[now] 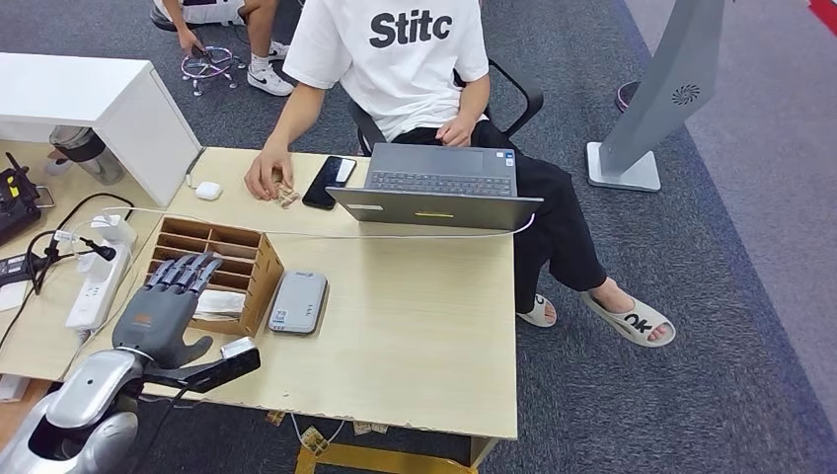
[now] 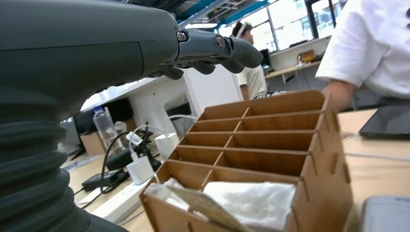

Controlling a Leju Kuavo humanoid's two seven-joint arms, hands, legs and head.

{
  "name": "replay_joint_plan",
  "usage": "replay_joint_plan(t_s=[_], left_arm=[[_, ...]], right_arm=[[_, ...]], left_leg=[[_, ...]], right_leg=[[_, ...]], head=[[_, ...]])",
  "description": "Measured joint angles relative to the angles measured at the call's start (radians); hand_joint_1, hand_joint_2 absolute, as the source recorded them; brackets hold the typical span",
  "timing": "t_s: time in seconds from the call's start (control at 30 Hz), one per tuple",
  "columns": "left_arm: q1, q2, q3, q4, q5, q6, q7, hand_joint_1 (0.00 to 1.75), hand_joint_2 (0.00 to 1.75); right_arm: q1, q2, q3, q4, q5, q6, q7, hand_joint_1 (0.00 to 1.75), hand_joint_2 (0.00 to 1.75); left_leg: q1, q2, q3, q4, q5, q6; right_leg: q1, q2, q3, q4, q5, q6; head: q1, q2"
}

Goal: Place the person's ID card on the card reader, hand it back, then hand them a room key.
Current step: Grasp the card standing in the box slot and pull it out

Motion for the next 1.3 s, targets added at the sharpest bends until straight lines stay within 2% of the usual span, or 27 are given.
replay_joint_plan(t_s=[0.53,0.57,0.67,0.7,0.8,1.07,1.2,1.3], left_arm=[[-0.034,-0.012,0.008,0.110,-0.017,0.005,0.031,0.02,1.75],[-0.035,-0.014,0.008,0.115,-0.017,0.006,0.032,0.11,1.75],[-0.037,-0.022,0.008,0.131,-0.019,0.008,0.032,1.25,1.75],[-0.037,-0.025,0.008,0.137,-0.020,0.008,0.032,1.58,1.75],[-0.040,-0.032,0.008,0.154,-0.022,0.009,0.032,1.73,1.75],[-0.055,-0.054,0.008,0.197,-0.024,0.019,0.022,1.74,1.75],[-0.068,-0.066,0.008,0.220,-0.029,0.035,0.018,1.64,1.75],[-0.072,-0.075,0.008,0.235,-0.034,0.051,0.018,1.64,1.75]], right_arm=[[0.000,0.000,0.000,-0.002,0.011,0.018,0.000,0.00,1.75],[0.000,0.000,0.000,-0.002,0.012,0.018,0.000,0.00,1.75],[0.000,0.000,0.000,-0.002,0.015,0.019,0.000,0.00,1.75],[0.000,0.000,0.000,-0.003,0.017,0.019,0.000,0.00,1.75],[0.000,0.000,0.000,-0.003,0.018,0.019,0.000,0.00,1.75],[0.000,0.000,0.000,-0.004,0.022,0.021,0.001,0.00,1.75],[0.000,0.000,0.000,-0.004,0.028,0.021,0.001,0.00,1.75],[0.000,0.000,0.000,-0.004,0.031,0.021,0.000,0.00,1.75]], left_leg=[[0.000,0.000,0.000,0.000,0.000,0.000],[0.000,0.000,0.000,0.000,0.000,0.000],[0.000,0.000,0.000,0.000,0.000,0.000],[0.000,0.000,0.000,0.000,0.000,0.000],[0.000,0.000,0.000,0.000,0.000,0.000],[0.000,0.000,0.000,0.000,0.000,0.000],[0.000,0.000,0.000,0.000,0.000,0.000],[0.000,0.000,0.000,0.000,0.000,0.000]], right_leg=[[0.000,0.000,0.000,0.000,0.000,0.000],[0.000,0.000,0.000,0.000,0.000,0.000],[0.000,0.000,0.000,0.000,0.000,0.000],[0.000,0.000,0.000,0.000,0.000,0.000],[0.000,0.000,0.000,0.000,0.000,0.000],[0.000,0.000,0.000,0.000,0.000,0.000],[0.000,0.000,0.000,0.000,0.000,0.000],[0.000,0.000,0.000,0.000,0.000,0.000]], head=[[0.000,0.000],[0.000,0.000],[0.000,0.000],[0.000,0.000],[0.000,0.000],[0.000,0.000],[0.000,0.000],[0.000,0.000]])
